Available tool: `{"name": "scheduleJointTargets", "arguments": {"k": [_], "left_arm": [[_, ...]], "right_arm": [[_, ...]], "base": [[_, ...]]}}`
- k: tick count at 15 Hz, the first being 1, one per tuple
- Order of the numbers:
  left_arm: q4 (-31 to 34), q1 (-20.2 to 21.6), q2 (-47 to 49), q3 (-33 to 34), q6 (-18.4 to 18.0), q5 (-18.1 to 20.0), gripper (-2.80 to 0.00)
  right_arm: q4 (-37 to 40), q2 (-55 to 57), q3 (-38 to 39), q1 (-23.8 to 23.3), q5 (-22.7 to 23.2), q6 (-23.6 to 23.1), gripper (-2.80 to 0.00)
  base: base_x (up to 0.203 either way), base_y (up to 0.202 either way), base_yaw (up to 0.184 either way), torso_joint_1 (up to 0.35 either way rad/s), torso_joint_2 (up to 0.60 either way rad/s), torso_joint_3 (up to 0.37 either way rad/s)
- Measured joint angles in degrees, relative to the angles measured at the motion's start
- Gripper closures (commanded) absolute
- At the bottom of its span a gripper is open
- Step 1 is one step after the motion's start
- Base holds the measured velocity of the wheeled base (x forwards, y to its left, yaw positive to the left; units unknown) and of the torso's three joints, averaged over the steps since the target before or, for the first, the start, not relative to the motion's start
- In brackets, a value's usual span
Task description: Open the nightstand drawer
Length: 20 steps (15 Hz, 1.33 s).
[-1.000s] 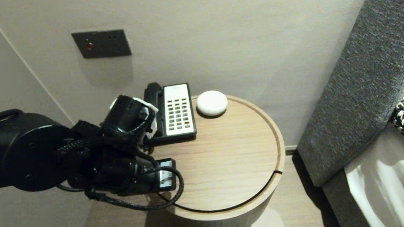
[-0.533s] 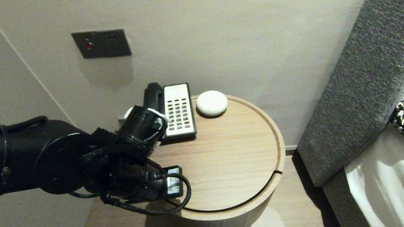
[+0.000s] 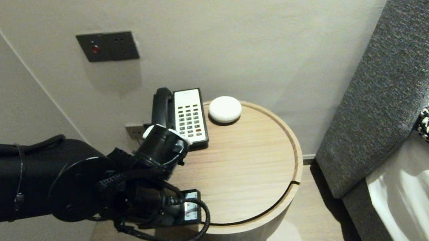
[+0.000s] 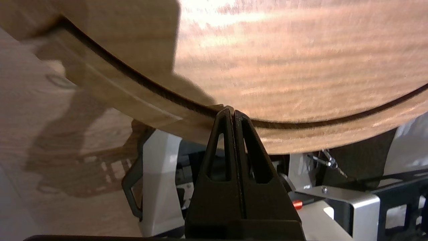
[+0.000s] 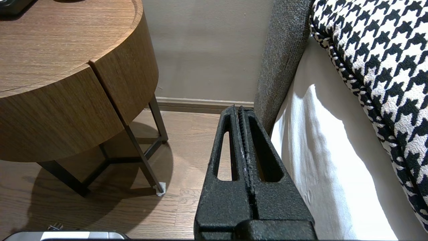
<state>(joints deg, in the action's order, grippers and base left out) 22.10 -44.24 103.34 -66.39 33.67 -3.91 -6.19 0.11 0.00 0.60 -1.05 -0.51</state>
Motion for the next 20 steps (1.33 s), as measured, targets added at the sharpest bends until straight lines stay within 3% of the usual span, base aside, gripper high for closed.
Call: {"name": "scheduleJointTargets", "arguments": {"k": [11, 20], "left_arm": [[-2.6, -4.6, -2.0, 5.6, 2.1, -1.3, 0.00], [-6.7, -8.9, -4.6, 15.6, 5.0, -1.2, 0.00]], "right_arm": [[0.0, 0.0, 0.0, 0.0, 0.0, 0.0, 0.00], [0.0, 0.0, 0.0, 0.0, 0.0, 0.0, 0.00]], "base": [[0.000, 0.000, 0.000, 0.000, 0.00, 0.000], [0.000, 0.000, 0.000, 0.000, 0.00, 0.000]]}}
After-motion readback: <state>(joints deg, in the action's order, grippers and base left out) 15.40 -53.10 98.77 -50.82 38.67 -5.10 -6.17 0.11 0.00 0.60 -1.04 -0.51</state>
